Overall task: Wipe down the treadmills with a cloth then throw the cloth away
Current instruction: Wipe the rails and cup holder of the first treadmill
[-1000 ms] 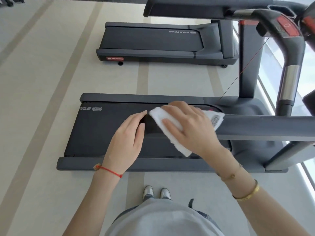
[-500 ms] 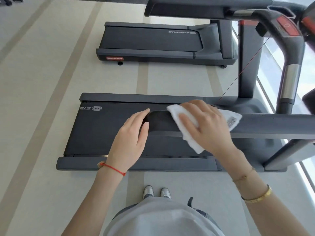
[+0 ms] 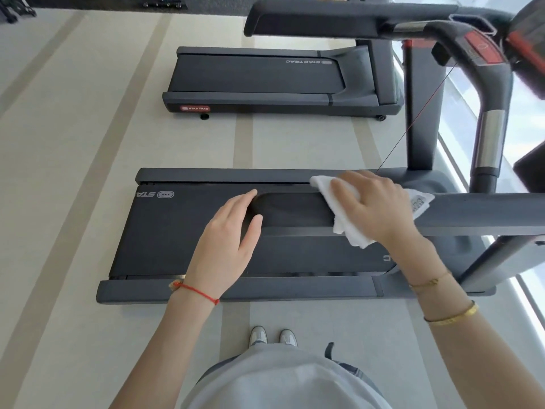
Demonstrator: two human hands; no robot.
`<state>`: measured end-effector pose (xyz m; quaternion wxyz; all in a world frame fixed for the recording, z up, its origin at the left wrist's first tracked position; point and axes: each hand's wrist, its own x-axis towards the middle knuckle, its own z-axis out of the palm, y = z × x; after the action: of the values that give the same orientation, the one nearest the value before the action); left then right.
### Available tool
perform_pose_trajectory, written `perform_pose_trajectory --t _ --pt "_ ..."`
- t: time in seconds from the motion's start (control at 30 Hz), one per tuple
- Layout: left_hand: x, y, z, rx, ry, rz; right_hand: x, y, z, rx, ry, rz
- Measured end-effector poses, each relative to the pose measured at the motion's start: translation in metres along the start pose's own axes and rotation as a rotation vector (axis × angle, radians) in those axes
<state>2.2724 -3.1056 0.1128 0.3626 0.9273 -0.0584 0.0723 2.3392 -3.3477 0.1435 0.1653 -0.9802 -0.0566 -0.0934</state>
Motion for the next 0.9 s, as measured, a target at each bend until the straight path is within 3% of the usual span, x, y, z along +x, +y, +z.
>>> perform_pose_trajectory --t 0.07,0.17,0.27,0.47,0.6,0.7,0.9 --pt "0.0 0.0 0.0 -0.006 0.003 0.011 0.003 -0.016 0.007 -0.018 -0.006 -0.027" --pt "0.0 0.001 0.0 -0.024 -0.003 0.011 -0.013 -0.057 0.024 0.007 0.042 -0.236" --pt "0.003 0.004 -0.001 -0.017 0.0 0.002 -0.023 -0.044 0.021 0.055 0.067 -0.333" --pt "0.016 0.018 0.003 0.049 -0.04 0.074 -0.018 0.002 0.003 0.041 0.184 -0.057" --pt "0.027 0.029 0.009 0.078 -0.083 0.138 -0.027 -0.033 0.02 0.065 0.182 -0.215" --pt "0.033 0.033 0.011 0.109 -0.095 0.169 -0.03 -0.014 0.013 0.078 0.201 -0.25" --pt "0.04 0.042 0.019 0.181 -0.132 0.207 -0.019 0.028 -0.003 0.043 0.286 0.081"
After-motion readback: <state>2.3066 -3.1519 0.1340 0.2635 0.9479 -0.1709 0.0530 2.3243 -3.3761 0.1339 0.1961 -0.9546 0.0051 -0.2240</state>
